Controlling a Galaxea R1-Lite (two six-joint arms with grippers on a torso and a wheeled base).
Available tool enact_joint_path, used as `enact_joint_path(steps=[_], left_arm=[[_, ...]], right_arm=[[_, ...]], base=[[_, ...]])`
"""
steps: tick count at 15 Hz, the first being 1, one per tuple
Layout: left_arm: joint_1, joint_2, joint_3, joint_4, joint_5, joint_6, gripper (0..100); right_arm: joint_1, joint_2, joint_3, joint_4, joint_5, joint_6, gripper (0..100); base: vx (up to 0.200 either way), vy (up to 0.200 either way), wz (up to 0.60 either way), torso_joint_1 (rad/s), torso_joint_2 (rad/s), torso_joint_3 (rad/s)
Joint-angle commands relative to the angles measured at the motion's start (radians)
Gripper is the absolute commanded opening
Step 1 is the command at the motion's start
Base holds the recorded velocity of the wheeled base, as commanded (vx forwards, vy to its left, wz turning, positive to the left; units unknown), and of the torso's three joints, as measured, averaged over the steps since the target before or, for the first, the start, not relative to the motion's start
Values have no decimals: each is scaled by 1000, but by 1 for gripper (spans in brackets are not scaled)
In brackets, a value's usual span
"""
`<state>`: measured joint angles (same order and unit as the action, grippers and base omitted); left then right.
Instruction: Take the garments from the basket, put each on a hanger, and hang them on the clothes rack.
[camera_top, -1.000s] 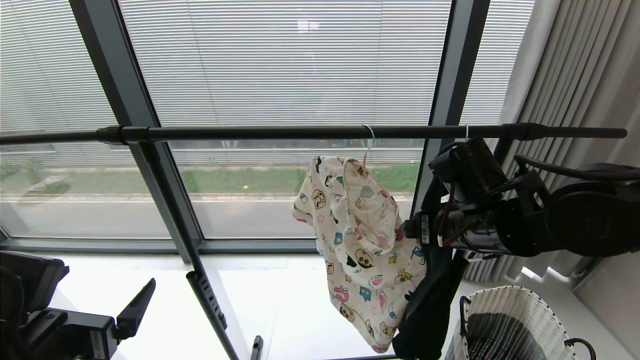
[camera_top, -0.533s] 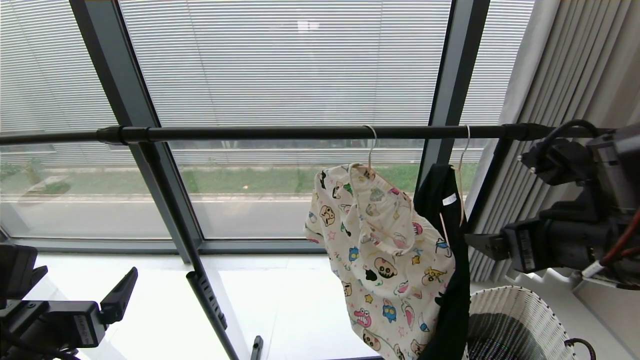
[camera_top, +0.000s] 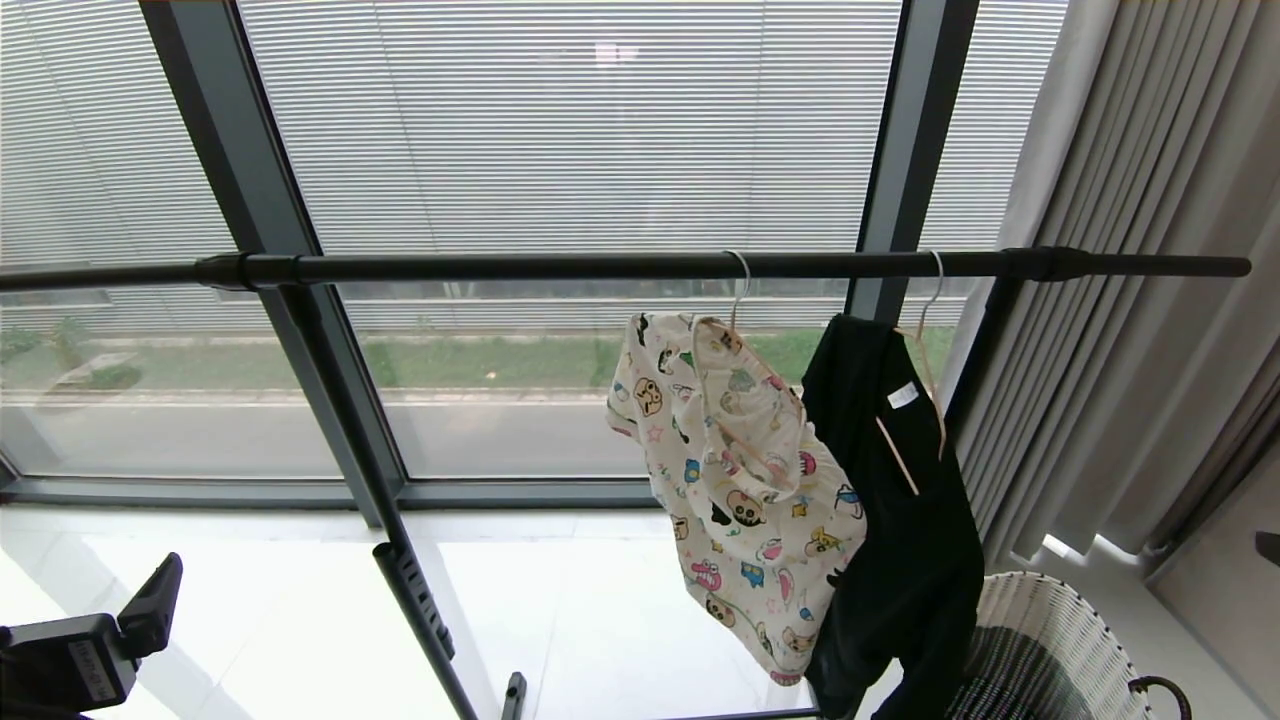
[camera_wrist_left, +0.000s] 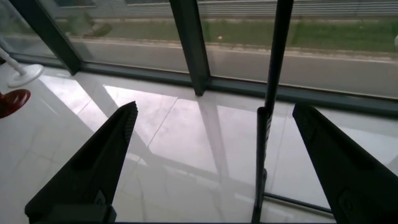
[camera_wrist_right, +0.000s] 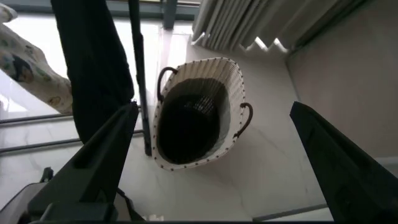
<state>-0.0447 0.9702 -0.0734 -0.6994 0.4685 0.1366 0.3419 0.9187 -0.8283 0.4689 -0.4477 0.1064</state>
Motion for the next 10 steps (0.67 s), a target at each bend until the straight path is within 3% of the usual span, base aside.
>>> enact_joint_path(steps=[1,5,10], left_arm=[[71,-8,14,1,-1,0,100],[77,-4,12,1,-11,1,100],[77,-4,11,3,-41,6,100]], right_arm=[[-150,-89,9,48,3,-2,100],[-181,-98,21,53,10,-10,100],[-181,-103,40,51,86,-119,100]], base=[[0,0,0,0,0,0],[0,0,0,0,0,0],[-200,0,0,9,2,3]])
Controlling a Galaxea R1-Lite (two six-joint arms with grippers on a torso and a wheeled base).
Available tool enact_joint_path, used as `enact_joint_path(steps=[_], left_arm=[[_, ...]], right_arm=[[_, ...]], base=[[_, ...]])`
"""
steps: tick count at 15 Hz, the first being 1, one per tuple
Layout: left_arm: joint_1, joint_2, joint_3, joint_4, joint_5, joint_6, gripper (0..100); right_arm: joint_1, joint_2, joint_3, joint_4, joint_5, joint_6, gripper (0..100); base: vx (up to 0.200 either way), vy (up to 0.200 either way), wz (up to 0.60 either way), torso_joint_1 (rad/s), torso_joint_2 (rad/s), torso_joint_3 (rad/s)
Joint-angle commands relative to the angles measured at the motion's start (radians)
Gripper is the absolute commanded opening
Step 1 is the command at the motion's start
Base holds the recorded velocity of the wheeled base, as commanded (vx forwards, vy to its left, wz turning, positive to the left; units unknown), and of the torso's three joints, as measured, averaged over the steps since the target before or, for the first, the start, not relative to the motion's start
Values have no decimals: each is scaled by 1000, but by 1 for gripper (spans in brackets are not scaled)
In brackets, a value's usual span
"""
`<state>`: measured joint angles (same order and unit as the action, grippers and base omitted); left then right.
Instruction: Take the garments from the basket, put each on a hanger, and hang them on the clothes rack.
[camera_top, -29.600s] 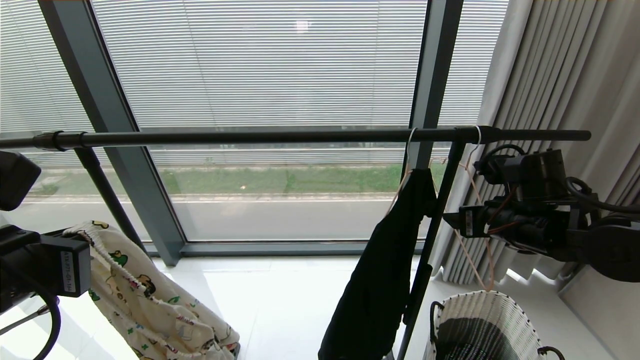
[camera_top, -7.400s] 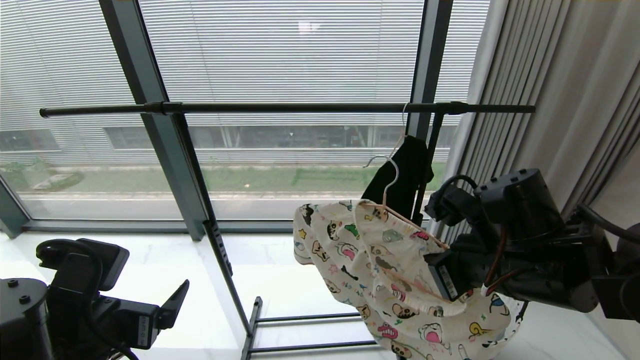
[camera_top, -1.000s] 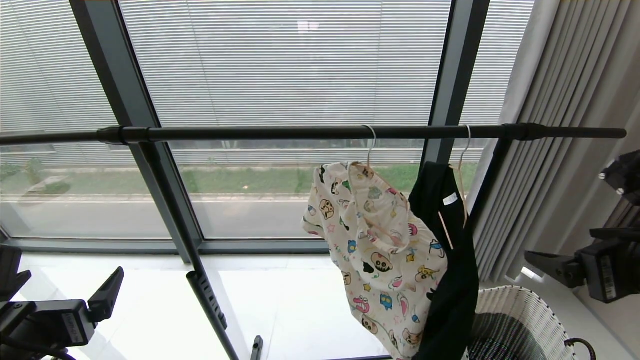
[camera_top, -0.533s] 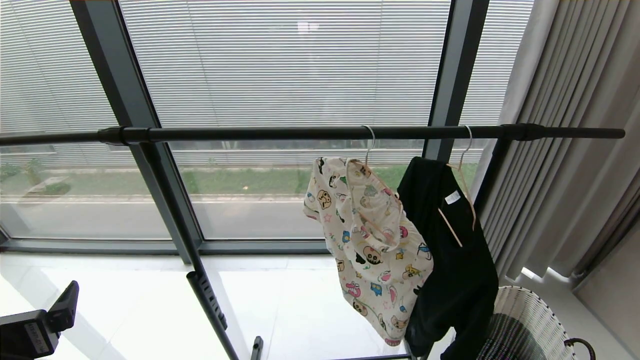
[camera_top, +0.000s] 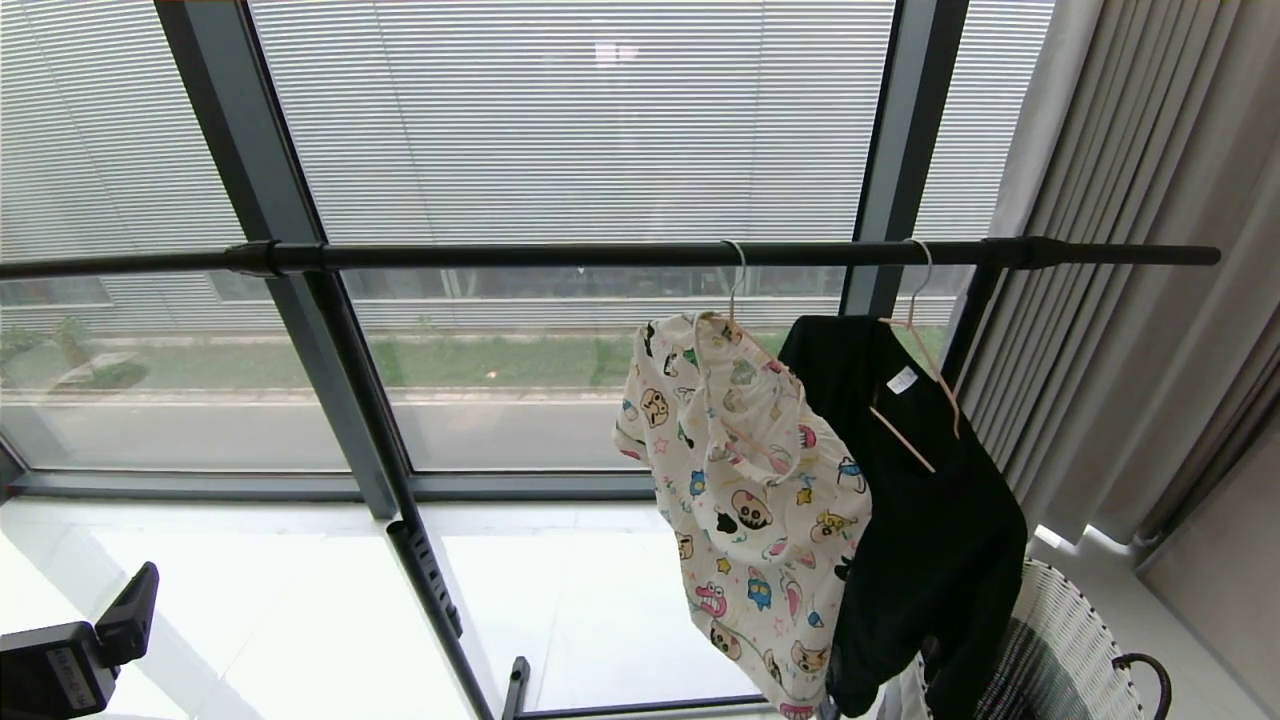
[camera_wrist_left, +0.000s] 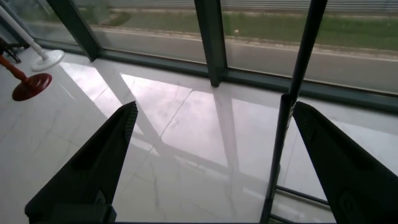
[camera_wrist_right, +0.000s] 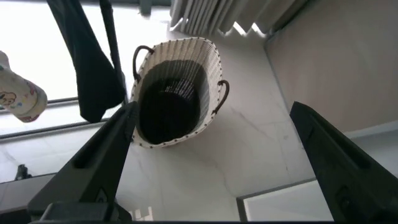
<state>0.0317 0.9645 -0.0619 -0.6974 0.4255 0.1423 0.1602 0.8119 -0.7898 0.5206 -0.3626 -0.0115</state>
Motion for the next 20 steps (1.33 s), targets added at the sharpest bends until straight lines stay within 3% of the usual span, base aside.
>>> enact_joint_path(steps=[1,12,16,20], left_arm=[[1,0,-1,1,-2,0,100],[1,-12,4,1,-24,2,100],[-3,-12,28,1,-25,3,100],[-6,-13,48,1,-25,-1,100]], right_arm=[[1,4,4,-1,4,-7,100],[1,3,20,-2,5,-10,100],[1,3,29,-5,40,-8,100],[1,1,76,-50,47,-8,100]], base=[[-200,0,0,-7,-2,7],[-200,0,0,2,1,3],[-200,0,0,1,1,6],[0,0,0,0,0,0]])
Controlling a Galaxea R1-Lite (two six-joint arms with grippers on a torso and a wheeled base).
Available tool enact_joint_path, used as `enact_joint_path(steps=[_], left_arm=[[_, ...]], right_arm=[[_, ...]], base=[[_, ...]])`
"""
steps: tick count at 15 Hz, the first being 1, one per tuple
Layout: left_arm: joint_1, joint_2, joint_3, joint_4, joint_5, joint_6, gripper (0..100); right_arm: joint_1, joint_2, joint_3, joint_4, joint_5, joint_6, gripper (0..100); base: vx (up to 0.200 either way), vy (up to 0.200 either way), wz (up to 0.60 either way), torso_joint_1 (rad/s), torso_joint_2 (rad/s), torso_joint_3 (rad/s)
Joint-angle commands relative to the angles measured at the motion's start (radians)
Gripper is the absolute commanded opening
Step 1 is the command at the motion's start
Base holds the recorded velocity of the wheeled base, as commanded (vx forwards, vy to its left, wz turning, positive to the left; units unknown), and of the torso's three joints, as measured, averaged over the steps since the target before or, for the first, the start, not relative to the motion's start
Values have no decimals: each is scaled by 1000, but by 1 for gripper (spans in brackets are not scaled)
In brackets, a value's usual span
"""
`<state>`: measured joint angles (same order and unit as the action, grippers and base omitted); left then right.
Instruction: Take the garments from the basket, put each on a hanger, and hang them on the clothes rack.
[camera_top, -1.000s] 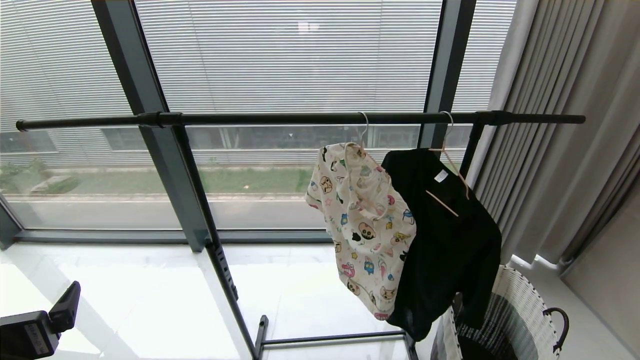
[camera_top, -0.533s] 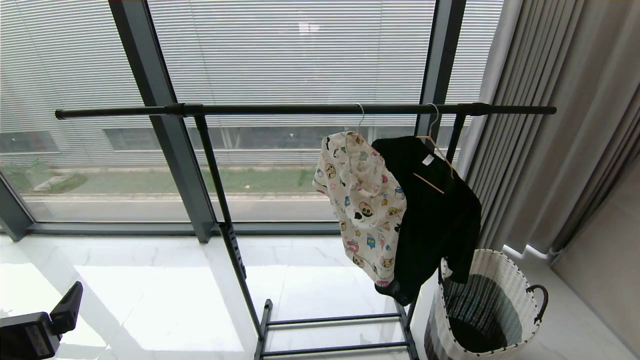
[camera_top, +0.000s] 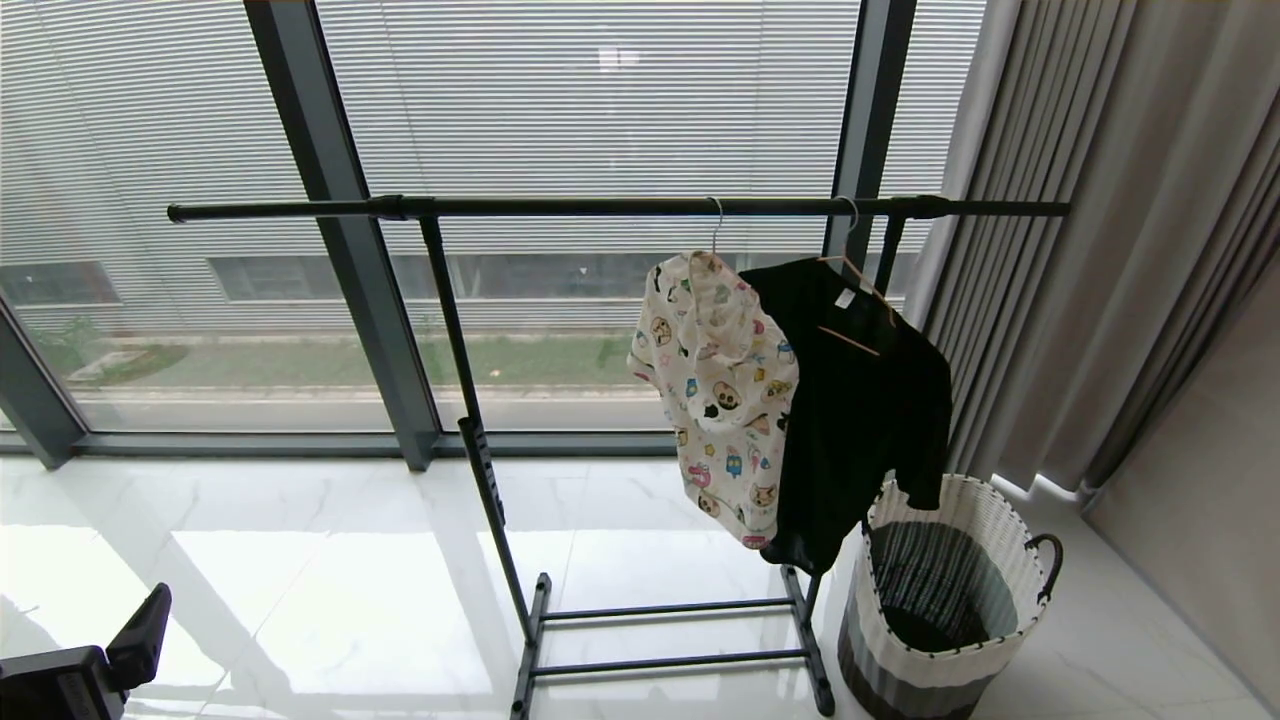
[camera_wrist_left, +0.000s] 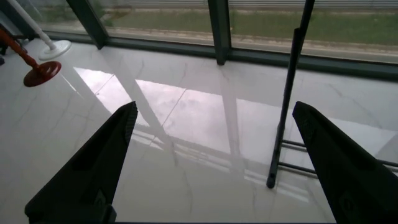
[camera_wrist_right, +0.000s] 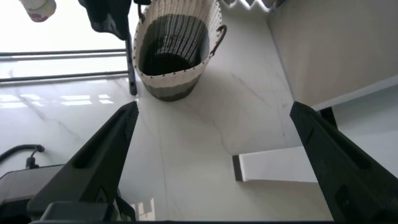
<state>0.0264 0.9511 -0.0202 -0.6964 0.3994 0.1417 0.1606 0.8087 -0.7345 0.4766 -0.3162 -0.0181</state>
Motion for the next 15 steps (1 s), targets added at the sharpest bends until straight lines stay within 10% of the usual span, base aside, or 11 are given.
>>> enact_joint_path(steps=[1,8,12,15], left_arm=[[-10,-11,19,0,-2,-4,100],[-120,-241,20,182,-60,-39,100],[-105,-538,20,594,-45,-80,100],[-56,-667,16,701,-37,-96,100]], right_arm=[[0,4,66,-76,2,-2,100],[2,-194,483,-515,167,-46,100],[-30,-390,604,-386,29,-62,100],[-101,-543,589,-199,-17,-57,100]], base=[[0,0,0,0,0,0],[0,0,0,0,0,0],[0,0,0,0,0,0],[0,0,0,0,0,0]])
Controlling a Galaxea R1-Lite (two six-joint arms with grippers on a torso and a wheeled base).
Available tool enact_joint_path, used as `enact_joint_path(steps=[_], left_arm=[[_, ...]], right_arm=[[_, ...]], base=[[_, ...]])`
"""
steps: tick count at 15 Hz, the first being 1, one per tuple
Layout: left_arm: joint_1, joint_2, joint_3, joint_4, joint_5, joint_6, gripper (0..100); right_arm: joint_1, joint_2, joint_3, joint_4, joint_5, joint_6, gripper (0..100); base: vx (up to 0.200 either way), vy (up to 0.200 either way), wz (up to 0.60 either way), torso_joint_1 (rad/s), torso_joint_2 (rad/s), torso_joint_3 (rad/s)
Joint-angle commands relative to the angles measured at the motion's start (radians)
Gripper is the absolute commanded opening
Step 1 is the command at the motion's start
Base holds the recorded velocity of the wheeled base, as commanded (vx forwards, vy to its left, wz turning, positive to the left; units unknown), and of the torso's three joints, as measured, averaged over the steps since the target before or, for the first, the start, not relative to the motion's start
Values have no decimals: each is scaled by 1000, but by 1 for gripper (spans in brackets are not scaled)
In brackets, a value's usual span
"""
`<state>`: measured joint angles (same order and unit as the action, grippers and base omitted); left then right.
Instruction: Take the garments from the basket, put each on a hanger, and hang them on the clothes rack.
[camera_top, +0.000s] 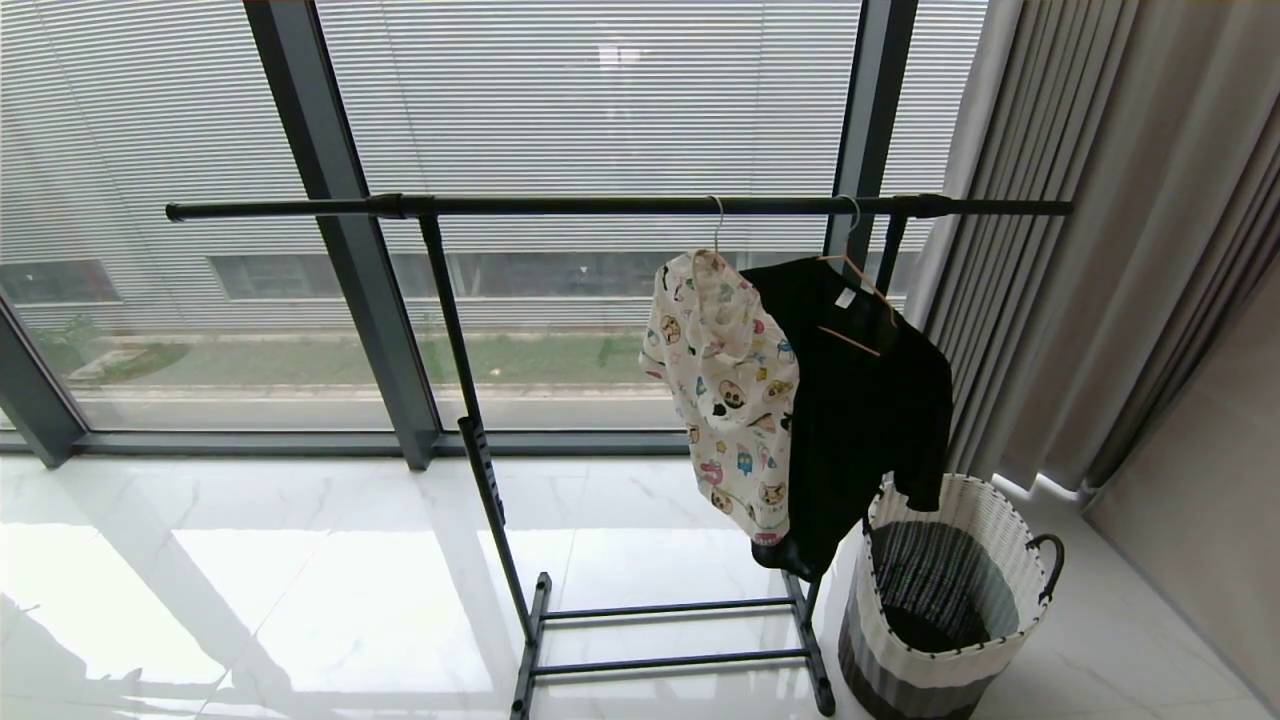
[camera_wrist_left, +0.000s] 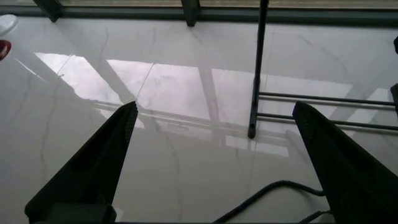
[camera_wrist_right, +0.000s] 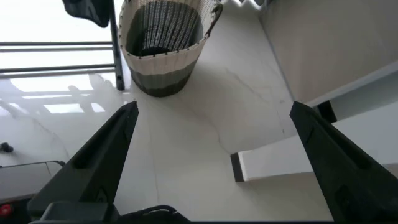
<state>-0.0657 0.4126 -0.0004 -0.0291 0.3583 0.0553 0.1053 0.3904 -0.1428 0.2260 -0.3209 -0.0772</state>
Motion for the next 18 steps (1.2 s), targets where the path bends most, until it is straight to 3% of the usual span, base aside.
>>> enact_joint_path(steps=[1,2,5,10,12,15,17,18], left_arm=[[103,-136,-4,34,4,-12,100],[133,-166,-4,34,2,-12,100],[109,-301,-4,34,1,-8,100],[96,-353,-3,32,1,5,100],[72,-413,0,18,11,-65,100],[70,-411,0,11,-30,-65,100],[70,-411,0,6,-91,-68,100],[70,-413,0,5,-124,-77,100]], right_arm=[[-87,-130,-6,53,-12,4,100],[-102,-151,-4,53,-7,2,100],[-81,-344,-3,50,89,-6,100],[-105,-389,-4,50,32,-35,100],[-105,-389,-4,50,29,-38,100],[-104,-389,-3,44,51,-64,100],[-105,-389,43,-56,51,-79,100],[-105,-389,104,-189,60,-79,100]], base=[[0,0,0,0,0,0],[0,0,0,0,0,0],[0,0,0,0,0,0],[0,0,0,0,0,0],[0,0,0,0,0,0],[0,0,0,0,0,0],[0,0,0,0,0,0],[0,0,0,0,0,0]])
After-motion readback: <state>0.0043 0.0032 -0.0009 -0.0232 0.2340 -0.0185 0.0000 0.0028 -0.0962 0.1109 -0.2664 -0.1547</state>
